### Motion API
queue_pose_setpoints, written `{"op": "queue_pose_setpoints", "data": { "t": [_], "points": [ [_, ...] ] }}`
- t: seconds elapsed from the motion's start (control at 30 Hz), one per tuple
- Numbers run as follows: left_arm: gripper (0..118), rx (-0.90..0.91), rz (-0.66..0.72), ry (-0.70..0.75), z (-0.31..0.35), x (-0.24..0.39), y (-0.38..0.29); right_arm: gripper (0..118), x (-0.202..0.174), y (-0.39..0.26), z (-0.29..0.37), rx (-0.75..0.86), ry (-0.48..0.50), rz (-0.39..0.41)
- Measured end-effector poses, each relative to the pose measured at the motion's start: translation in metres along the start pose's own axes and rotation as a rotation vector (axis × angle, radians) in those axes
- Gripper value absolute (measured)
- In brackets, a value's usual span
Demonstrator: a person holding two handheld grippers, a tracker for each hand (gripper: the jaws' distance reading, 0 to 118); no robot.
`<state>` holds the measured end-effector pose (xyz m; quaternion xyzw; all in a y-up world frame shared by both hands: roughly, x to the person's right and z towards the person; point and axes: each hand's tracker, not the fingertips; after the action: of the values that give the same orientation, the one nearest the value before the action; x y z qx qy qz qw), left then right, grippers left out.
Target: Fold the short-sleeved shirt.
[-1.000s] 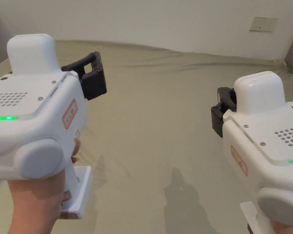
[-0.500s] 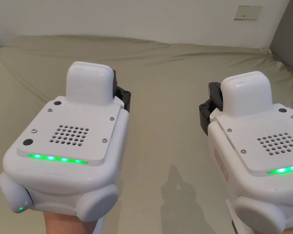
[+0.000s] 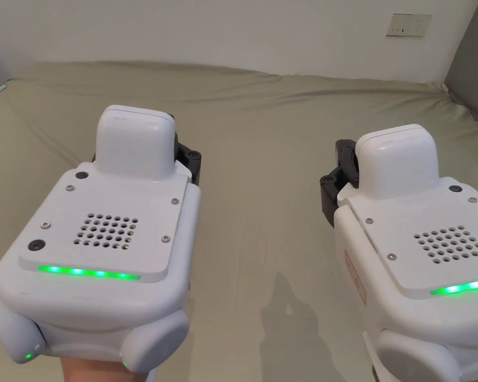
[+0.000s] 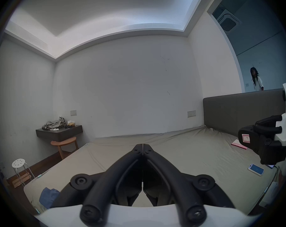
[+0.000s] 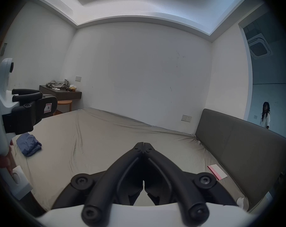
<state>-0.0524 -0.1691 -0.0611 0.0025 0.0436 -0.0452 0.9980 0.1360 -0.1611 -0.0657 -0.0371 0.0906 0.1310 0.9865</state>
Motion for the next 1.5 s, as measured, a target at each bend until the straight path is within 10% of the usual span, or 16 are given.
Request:
{"op": "queue_pose_setpoints", "data": {
  "t": [1.0, 1.07, 1.13, 1.23, 1.5],
  "points": [
    [0, -0.015, -0.021, 0.004, -0.005, -0.004, -0.008, 0, 0.002, -0.01, -0.007, 0.006, -0.037, -0.043],
    [13, -0.017, -0.027, 0.011, -0.006, -0.003, -0.009, 0, 0.004, -0.011, -0.008, 0.008, -0.048, -0.04],
    [48, -0.023, -0.032, 0.014, -0.007, -0.003, -0.009, 23, 0.005, -0.012, -0.008, 0.014, -0.06, -0.038],
    [113, -0.049, -0.011, -0.002, -0.009, -0.006, -0.009, 108, 0.008, -0.014, -0.01, 0.004, -0.054, -0.049],
    [117, -0.027, 0.006, -0.014, -0.007, -0.007, -0.008, 118, -0.001, -0.023, -0.004, 0.046, -0.075, 0.024]
  ]
}}
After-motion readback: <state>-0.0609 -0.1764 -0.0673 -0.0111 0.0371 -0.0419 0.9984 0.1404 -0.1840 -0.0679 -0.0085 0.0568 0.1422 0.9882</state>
